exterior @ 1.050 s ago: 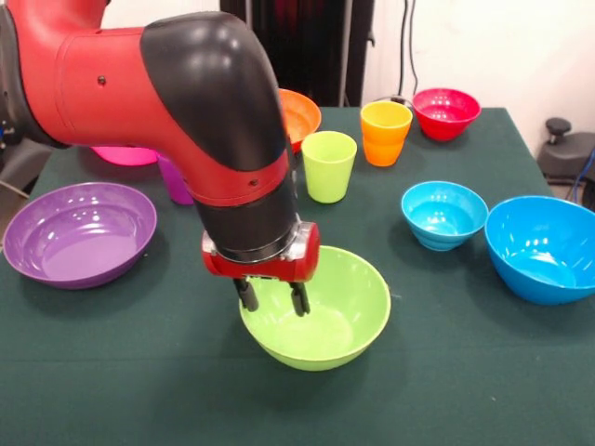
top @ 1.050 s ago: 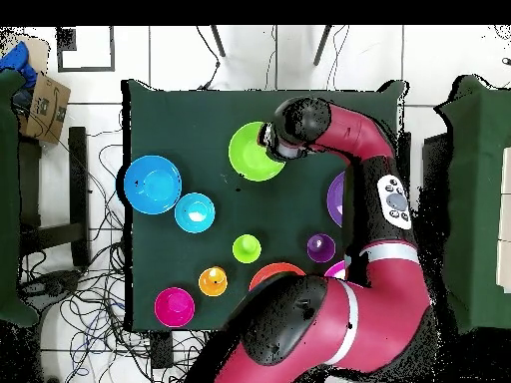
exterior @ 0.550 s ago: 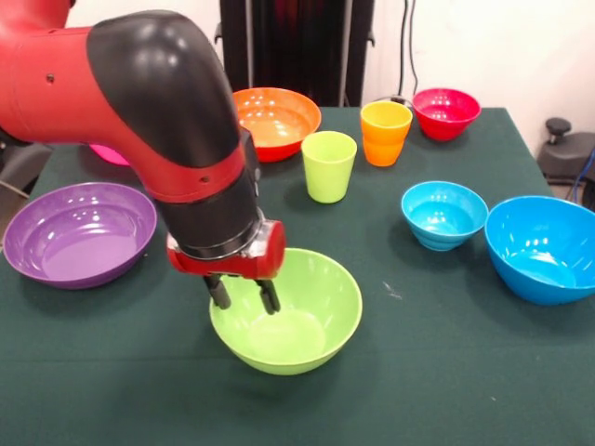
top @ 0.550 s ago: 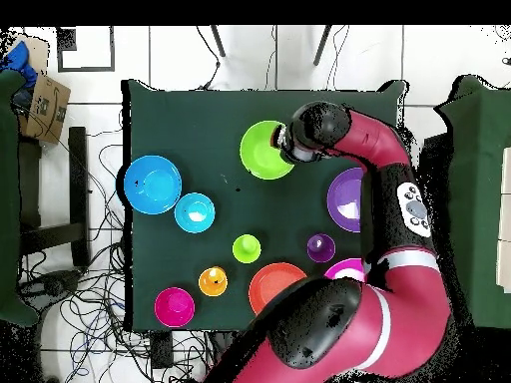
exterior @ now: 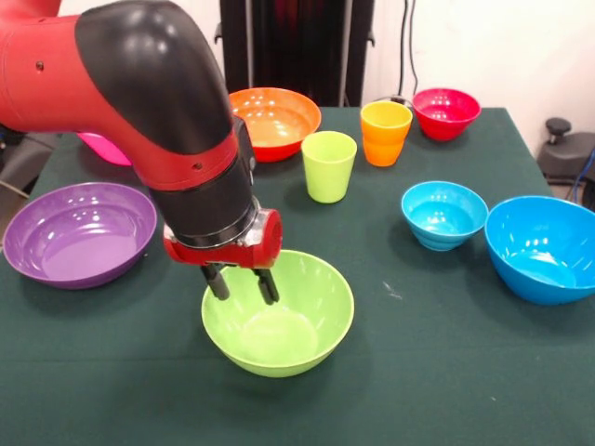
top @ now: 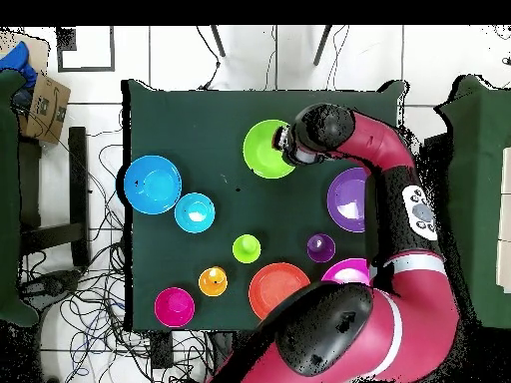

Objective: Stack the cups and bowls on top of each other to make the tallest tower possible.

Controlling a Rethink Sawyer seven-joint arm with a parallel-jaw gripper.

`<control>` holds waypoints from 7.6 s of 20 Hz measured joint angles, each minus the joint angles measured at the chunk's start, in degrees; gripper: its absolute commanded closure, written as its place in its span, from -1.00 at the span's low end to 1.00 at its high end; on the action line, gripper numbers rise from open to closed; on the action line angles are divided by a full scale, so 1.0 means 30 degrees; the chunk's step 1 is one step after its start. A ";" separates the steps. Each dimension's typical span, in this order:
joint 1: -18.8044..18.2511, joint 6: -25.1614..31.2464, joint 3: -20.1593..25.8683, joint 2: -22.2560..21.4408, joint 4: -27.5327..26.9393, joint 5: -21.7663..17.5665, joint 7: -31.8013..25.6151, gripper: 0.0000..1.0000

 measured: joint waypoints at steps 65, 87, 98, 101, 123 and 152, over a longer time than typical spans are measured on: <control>-0.0104 0.2618 0.0338 -0.0969 -0.3240 -0.1967 0.0000 -1.00; -0.0059 0.2614 0.0344 0.0583 -0.4125 -0.2216 0.0000 -1.00; 0.0035 0.2614 0.0344 0.0543 -0.4028 -0.2216 0.0000 -1.00; 0.0162 0.2614 0.0344 0.0542 -0.4028 -0.2212 0.0000 -1.00; 0.1786 0.2613 0.0347 0.0593 -0.3990 -0.2208 0.0000 -1.00; 0.0852 0.2610 0.0440 0.0657 -0.3348 -0.2284 -0.0059 -1.00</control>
